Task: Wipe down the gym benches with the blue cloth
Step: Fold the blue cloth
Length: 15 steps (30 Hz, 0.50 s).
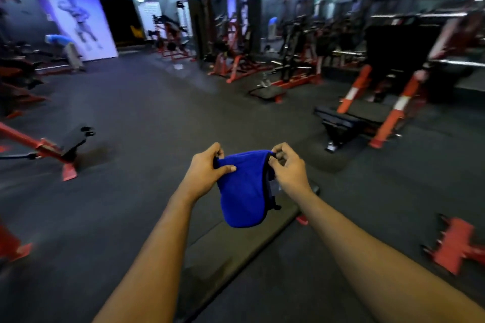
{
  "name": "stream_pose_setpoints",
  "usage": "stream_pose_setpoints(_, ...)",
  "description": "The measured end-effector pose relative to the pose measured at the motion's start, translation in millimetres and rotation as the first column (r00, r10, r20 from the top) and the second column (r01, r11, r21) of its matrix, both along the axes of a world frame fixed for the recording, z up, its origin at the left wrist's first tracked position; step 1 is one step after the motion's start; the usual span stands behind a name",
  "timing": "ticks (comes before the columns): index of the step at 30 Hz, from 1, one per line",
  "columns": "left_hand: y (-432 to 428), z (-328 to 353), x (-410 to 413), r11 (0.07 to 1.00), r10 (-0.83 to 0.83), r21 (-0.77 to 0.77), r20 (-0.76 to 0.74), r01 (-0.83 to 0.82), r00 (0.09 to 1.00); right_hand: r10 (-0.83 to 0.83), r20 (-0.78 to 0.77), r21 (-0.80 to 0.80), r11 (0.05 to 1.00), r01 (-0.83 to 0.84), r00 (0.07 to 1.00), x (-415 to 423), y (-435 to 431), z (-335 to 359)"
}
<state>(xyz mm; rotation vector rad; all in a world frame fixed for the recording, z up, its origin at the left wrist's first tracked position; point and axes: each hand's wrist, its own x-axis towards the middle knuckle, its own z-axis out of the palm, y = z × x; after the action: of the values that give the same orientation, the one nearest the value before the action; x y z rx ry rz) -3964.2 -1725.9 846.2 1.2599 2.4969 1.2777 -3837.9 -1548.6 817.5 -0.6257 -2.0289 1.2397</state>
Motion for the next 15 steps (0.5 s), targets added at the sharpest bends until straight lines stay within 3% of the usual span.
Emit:
stream_pose_setpoints(8, 107, 0, 35, 0.949, -0.311, 0.027, -0.05, 0.313, 0.949, -0.342, 0.016, -0.012, 0.939, 0.342, 0.939, 90, 49, 3)
stream_pose_setpoints(15, 191, 1, 82, 0.795, -0.601, 0.027, -0.094, 0.606, 0.793, -0.647, 0.026, -0.023, 0.762, 0.647, 0.762, 169, 65, 7)
